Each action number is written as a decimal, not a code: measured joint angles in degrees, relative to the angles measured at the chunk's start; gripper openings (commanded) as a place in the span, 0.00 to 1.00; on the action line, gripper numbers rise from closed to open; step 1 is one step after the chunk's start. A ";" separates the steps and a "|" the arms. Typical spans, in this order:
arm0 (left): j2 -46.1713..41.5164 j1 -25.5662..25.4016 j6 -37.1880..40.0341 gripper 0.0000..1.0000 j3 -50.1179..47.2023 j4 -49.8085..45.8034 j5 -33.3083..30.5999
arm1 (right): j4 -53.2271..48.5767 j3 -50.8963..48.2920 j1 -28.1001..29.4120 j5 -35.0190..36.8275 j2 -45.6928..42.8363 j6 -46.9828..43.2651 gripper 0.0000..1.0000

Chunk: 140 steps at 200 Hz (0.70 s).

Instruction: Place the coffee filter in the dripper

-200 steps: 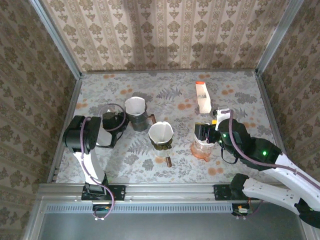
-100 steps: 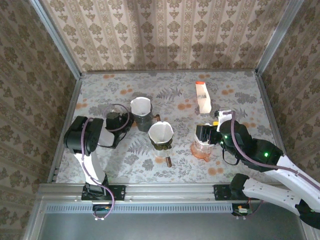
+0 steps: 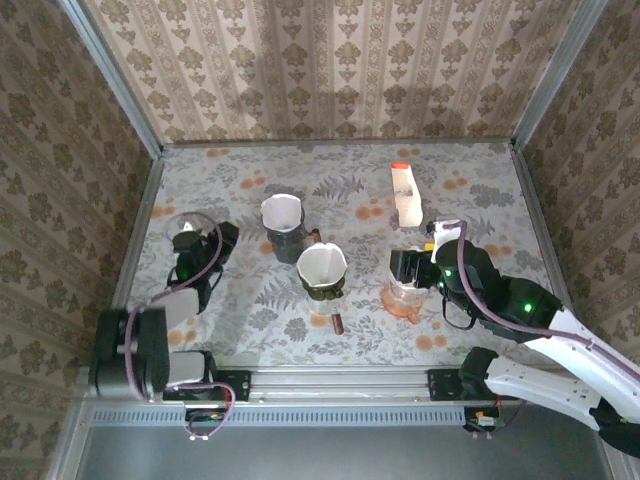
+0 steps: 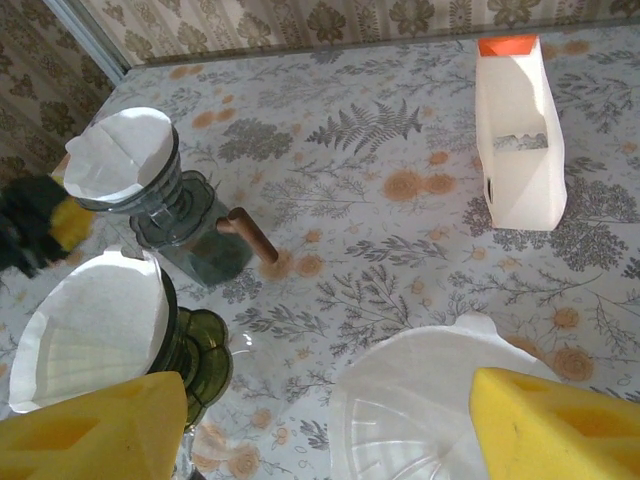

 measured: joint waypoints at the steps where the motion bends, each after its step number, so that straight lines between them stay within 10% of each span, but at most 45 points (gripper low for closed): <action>1: -1.01 -0.02 0.98 0.61 0.31 -1.07 -0.24 | 0.04 -0.07 0.00 0.00 0.00 0.00 0.77; 32: -15.30 -0.28 11.39 0.99 10.01 -18.21 -4.66 | 1.14 -0.96 -0.15 0.11 -0.02 -0.04 0.81; 70: -17.51 -0.44 26.47 1.00 19.26 -30.29 -13.99 | 1.81 -1.55 -0.31 0.11 -0.52 -0.44 0.87; 140: -9.29 -1.31 53.51 1.00 7.61 -22.12 -23.74 | 2.73 -5.07 -0.74 1.38 -4.24 -0.85 0.97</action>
